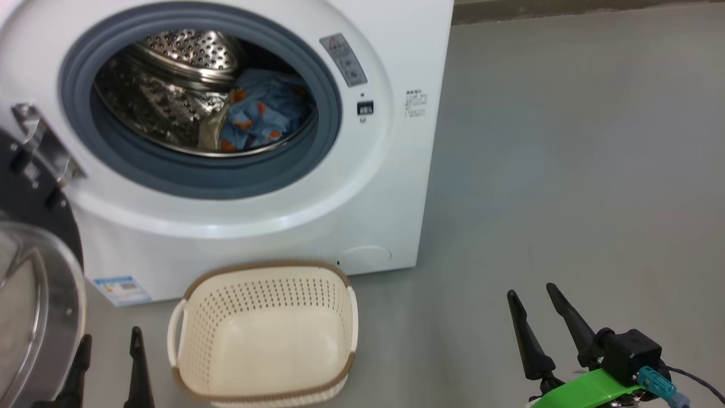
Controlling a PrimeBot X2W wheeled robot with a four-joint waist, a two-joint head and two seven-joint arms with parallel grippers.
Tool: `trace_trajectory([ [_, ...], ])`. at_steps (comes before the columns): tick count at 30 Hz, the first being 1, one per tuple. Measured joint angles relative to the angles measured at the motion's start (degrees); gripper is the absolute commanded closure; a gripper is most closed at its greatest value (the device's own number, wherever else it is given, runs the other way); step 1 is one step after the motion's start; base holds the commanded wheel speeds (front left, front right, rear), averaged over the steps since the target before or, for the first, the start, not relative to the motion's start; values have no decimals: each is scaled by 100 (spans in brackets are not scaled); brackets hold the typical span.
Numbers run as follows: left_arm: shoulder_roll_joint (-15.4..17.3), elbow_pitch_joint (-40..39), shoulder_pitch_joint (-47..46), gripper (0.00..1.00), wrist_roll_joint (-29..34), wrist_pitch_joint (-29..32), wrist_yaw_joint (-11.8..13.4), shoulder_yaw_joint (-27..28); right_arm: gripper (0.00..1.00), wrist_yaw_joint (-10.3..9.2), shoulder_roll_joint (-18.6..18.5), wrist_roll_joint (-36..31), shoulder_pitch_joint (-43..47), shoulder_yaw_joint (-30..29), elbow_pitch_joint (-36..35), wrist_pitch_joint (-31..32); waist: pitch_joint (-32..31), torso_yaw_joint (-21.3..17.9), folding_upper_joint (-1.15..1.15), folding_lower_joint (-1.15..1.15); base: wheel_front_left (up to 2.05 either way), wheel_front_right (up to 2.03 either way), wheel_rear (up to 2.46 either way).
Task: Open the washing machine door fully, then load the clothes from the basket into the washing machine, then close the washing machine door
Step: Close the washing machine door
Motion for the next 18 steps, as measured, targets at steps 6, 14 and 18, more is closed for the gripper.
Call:
trace_trajectory([
  [6,-36,8,-8,0,85,0,-18,46,0,0,1,1,1,-8,-1,0,37,29,0,0,-185,185,0],
  [14,-69,14,-70,0,99,0,-91,45,0,0,1,1,1,-22,-13,0,87,70,0,0,-91,91,0],
  [18,-74,14,-99,0,101,0,-93,43,0,0,1,1,1,-29,-11,1,84,100,0,0,-12,12,0],
])
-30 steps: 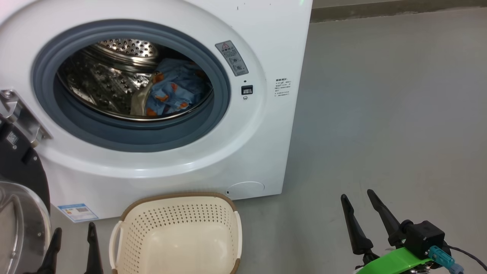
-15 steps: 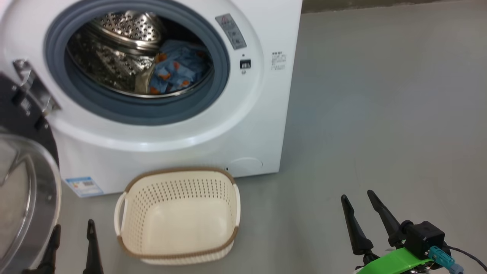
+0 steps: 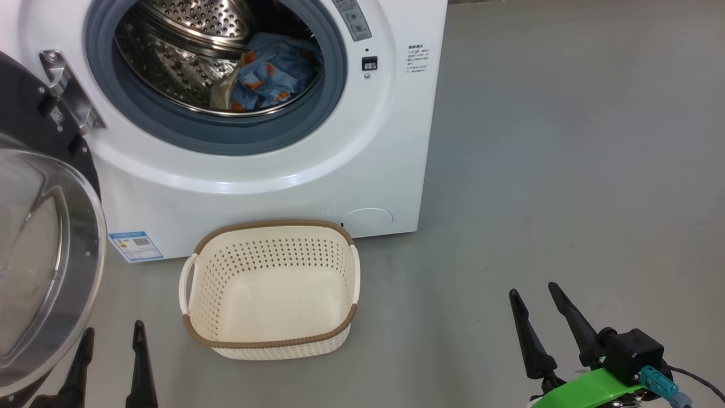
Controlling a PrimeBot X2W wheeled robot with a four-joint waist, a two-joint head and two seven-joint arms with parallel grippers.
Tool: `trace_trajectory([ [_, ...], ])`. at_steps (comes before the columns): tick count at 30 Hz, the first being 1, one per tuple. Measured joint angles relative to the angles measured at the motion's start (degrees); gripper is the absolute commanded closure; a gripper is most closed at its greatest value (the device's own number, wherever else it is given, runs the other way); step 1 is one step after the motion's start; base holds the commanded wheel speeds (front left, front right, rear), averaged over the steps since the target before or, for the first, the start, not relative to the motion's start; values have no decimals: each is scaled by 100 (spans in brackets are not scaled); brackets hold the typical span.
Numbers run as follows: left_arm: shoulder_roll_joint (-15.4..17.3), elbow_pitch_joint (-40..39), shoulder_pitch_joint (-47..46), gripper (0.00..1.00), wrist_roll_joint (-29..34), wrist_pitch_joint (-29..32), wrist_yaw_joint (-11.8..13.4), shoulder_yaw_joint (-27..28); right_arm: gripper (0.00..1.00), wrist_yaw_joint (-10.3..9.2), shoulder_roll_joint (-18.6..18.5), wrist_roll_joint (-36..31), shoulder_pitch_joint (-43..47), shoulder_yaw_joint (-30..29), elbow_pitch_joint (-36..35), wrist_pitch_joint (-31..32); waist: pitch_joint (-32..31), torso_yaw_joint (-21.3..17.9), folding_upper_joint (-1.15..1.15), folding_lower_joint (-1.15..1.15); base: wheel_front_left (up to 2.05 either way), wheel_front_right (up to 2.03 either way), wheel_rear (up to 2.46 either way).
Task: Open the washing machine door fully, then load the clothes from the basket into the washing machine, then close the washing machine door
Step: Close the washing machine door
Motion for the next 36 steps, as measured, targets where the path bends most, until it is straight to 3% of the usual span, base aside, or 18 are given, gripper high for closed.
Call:
trace_trajectory([
  [21,-19,-22,-5,0,-1,0,-55,12,0,0,0,-2,-1,-9,-26,-1,-12,104,0,0,0,0,0],
  [36,-35,-19,35,0,-32,0,12,-31,0,0,0,-63,5,-10,-66,-1,-129,583,0,0,0,0,0],
])
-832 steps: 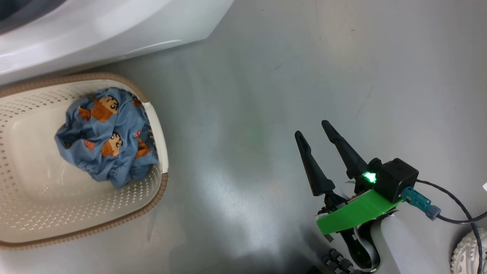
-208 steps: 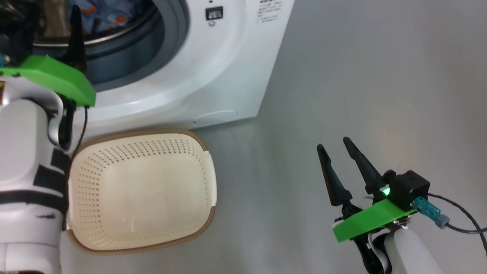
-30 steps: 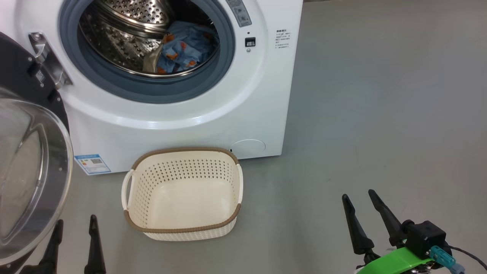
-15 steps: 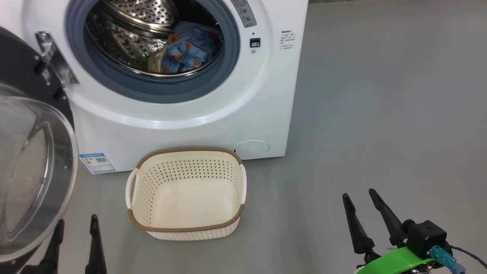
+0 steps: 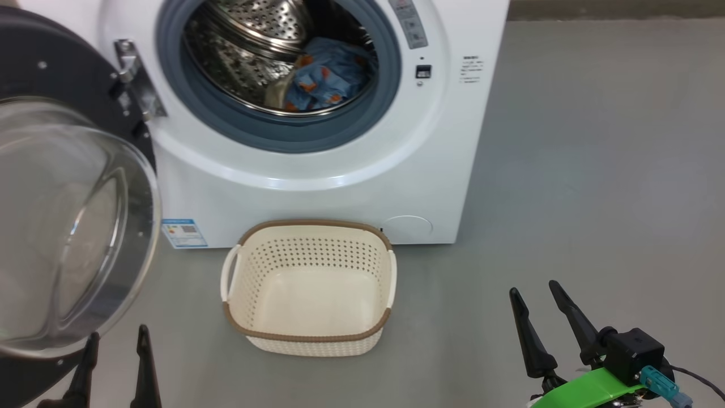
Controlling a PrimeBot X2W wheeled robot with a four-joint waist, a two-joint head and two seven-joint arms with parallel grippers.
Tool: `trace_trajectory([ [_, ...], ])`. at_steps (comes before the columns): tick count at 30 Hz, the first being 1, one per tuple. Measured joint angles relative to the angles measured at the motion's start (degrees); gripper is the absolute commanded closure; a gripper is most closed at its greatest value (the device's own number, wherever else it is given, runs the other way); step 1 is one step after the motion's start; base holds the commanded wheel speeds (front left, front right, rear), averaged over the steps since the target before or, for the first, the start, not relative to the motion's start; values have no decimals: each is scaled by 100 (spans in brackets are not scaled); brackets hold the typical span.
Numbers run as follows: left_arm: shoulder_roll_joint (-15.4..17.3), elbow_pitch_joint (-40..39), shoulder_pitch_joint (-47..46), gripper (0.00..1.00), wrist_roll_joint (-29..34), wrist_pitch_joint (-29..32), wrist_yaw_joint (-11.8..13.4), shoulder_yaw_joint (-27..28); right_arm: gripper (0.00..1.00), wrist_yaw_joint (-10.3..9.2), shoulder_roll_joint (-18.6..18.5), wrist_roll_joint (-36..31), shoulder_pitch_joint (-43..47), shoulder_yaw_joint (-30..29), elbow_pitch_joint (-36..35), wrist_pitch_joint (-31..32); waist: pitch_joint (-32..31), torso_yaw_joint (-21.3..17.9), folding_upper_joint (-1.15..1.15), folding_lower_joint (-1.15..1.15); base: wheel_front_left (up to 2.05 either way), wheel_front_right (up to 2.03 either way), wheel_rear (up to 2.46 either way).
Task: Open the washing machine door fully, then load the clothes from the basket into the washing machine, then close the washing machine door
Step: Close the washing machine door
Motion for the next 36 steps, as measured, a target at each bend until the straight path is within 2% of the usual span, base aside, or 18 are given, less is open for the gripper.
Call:
trace_trajectory([
  [36,-2,3,174,0,-191,0,555,-165,0,0,-1,-193,-3,189,118,1,22,1813,0,0,0,0,0],
])
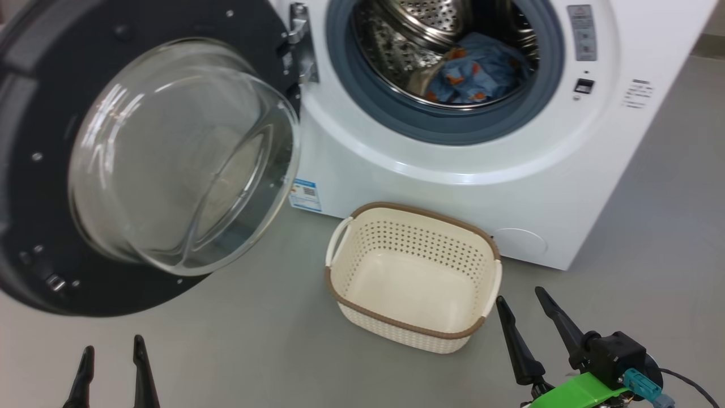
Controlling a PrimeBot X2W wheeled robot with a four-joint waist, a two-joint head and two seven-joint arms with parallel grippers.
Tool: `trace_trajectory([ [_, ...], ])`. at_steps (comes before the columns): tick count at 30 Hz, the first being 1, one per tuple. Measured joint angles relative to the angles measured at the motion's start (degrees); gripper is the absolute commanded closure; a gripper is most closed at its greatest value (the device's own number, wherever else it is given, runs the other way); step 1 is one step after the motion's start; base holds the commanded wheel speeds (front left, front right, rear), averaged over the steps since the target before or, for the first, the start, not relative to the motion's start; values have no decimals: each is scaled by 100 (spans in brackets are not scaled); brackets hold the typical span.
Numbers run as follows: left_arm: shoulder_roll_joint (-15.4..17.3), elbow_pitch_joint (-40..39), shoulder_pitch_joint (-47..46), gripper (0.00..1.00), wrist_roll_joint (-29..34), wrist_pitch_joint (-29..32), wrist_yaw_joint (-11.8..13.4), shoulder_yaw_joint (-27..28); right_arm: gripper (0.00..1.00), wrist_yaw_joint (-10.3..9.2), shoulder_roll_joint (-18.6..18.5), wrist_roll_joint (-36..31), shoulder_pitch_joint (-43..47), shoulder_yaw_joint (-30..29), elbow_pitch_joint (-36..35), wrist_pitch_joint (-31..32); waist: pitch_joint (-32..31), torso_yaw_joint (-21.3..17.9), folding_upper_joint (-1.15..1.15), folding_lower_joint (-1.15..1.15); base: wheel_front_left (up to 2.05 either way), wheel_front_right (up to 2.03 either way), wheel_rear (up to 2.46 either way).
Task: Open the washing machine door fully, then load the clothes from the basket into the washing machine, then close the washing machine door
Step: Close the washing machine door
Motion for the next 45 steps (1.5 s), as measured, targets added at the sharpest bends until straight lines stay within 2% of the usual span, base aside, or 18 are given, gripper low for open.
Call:
trace_trajectory([
  [10,0,7,3,0,-87,0,85,-8,0,0,-1,-8,-12,20,36,-1,11,425,0,0,0,0,0],
  [18,0,10,10,0,-114,0,109,-34,0,0,-1,-8,-31,64,48,-1,33,594,0,0,0,0,0],
  [29,0,-2,46,0,-201,0,201,-31,0,0,-5,-52,-169,146,143,-1,104,637,0,0,0,0,0],
  [43,0,-3,63,0,-190,0,148,-31,0,0,-7,-51,-227,151,181,-1,27,606,0,0,0,0,0],
  [44,0,-2,63,57,-190,0,143,-32,0,0,-7,-51,-227,147,180,-1,21,604,0,0,0,0,0],
  [45,0,-1,63,100,-190,0,142,-33,0,0,-7,-49,-226,144,180,-1,15,602,0,0,0,0,0],
])
